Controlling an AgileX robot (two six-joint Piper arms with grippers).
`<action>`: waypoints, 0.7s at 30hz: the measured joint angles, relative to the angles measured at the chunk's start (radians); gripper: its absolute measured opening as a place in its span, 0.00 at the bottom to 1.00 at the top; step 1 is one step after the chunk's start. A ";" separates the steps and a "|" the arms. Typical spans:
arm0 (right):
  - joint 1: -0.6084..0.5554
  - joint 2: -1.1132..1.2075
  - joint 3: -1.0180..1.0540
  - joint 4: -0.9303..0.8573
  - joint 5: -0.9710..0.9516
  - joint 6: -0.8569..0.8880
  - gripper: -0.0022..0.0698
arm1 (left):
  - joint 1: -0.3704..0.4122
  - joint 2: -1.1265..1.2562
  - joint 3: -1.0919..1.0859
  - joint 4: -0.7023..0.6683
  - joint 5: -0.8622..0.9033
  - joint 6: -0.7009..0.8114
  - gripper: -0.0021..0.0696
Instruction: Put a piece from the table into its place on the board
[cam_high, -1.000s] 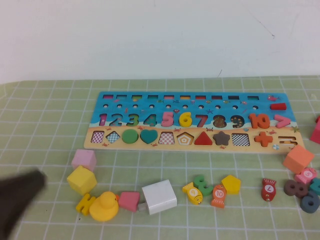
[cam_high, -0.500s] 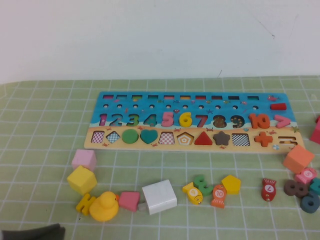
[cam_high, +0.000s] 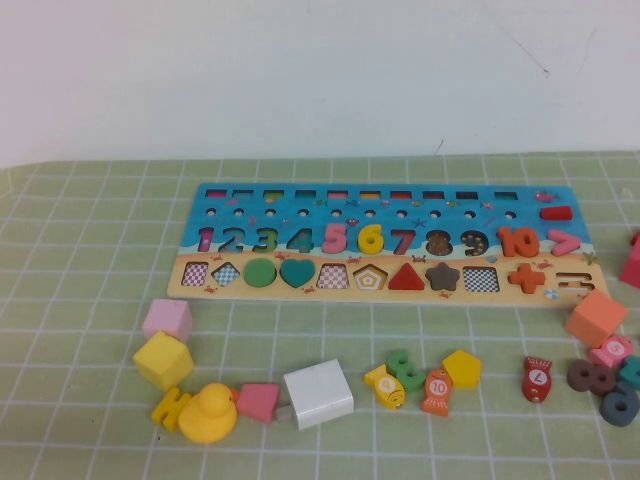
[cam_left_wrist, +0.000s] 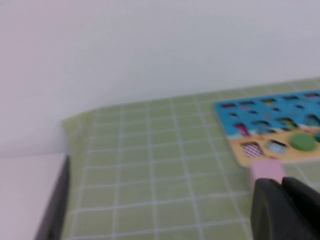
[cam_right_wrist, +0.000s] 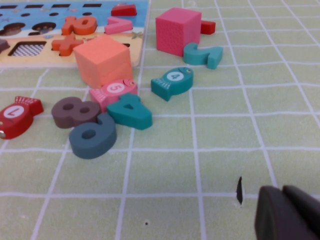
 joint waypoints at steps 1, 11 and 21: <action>0.000 0.000 0.000 0.000 0.000 0.000 0.03 | 0.019 -0.015 0.027 0.000 -0.033 0.000 0.03; 0.000 0.000 0.000 0.000 0.000 0.000 0.03 | 0.063 -0.145 0.376 0.009 -0.362 -0.009 0.03; 0.000 0.000 0.000 0.000 0.000 0.000 0.03 | 0.063 -0.152 0.374 -0.003 -0.074 -0.009 0.03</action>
